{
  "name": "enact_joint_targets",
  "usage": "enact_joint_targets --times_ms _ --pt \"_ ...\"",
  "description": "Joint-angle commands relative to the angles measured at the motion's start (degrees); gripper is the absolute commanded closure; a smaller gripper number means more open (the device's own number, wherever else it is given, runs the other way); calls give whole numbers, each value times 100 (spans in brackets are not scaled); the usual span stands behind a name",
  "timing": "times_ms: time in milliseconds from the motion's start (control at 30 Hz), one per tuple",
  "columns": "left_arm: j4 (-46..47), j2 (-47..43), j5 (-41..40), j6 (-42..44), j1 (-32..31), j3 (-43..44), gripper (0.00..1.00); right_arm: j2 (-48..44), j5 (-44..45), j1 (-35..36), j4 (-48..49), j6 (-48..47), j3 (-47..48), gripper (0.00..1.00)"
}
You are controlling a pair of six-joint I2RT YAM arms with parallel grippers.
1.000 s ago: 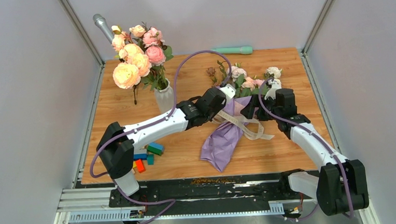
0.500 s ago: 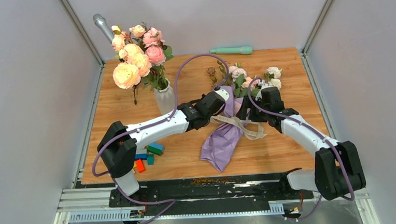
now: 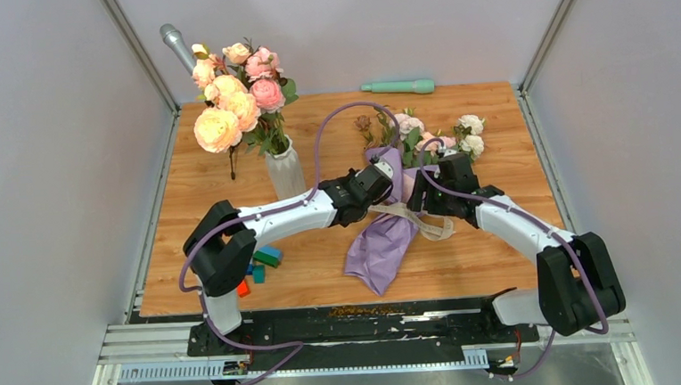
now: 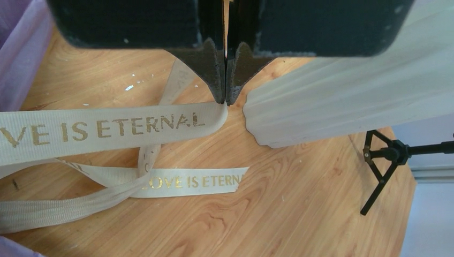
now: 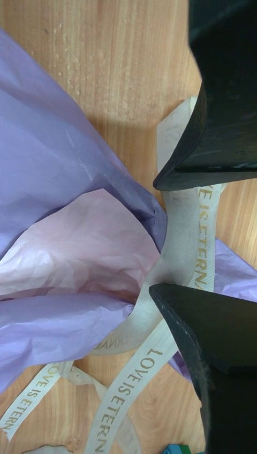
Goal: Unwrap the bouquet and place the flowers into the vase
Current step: Untie the ribbon from the wrapping paper.
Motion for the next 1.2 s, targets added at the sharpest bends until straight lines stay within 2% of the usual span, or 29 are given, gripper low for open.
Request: enact_joint_targets --times_ms 0,133,200,233,367,433,533,767,1167 --pt "10 49 -211 -21 -15 201 100 -214 96 44 31 225 -31 37" --pt "-126 119 -145 -40 -10 317 96 -368 -17 36 12 259 -68 42" --pt "-114 109 10 -16 -11 337 84 -431 -12 37 -31 251 -69 44" --pt "-110 95 57 -9 -17 354 73 -465 -12 42 -53 259 -77 45" --pt "-113 29 289 56 -56 485 45 -560 -85 37 -73 270 -86 51" --pt "-121 -29 401 107 -131 577 35 -581 -119 40 -78 280 -99 56" --pt "-85 -173 787 165 -311 685 26 -600 -160 43 -86 288 -96 68" --pt "582 -452 2617 -603 -511 614 20 -986 54 34 -261 324 -87 81" --pt "1252 113 3334 -1198 -530 811 17 -1655 710 22 -581 341 -182 82"
